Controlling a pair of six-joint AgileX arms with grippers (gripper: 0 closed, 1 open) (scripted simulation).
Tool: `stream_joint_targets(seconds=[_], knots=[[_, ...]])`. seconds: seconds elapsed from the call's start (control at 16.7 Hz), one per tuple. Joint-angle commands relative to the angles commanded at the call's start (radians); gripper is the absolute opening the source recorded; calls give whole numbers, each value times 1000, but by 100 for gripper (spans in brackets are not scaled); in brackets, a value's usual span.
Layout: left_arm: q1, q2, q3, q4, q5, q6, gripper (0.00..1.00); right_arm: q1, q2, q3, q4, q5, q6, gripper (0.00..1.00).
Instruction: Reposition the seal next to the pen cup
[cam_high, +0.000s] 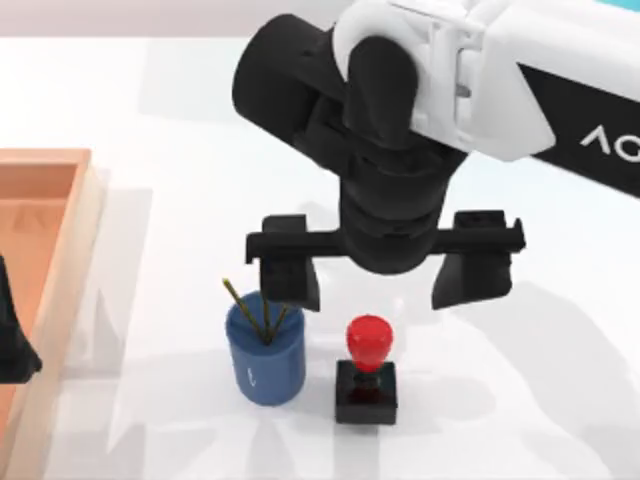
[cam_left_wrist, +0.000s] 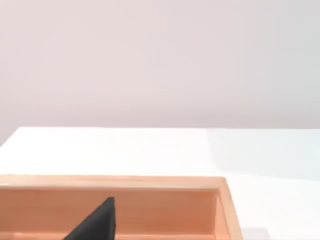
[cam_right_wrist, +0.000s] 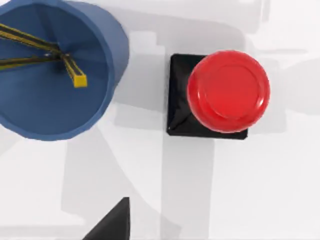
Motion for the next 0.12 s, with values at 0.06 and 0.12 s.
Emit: stream_joint_targets(seconds=[0.06,0.12], knots=[[0,0,0,0,0,0,100,0,0,0,0,0,0,100],[0,0,0,0,0,0,100,0,0,0,0,0,0,100]])
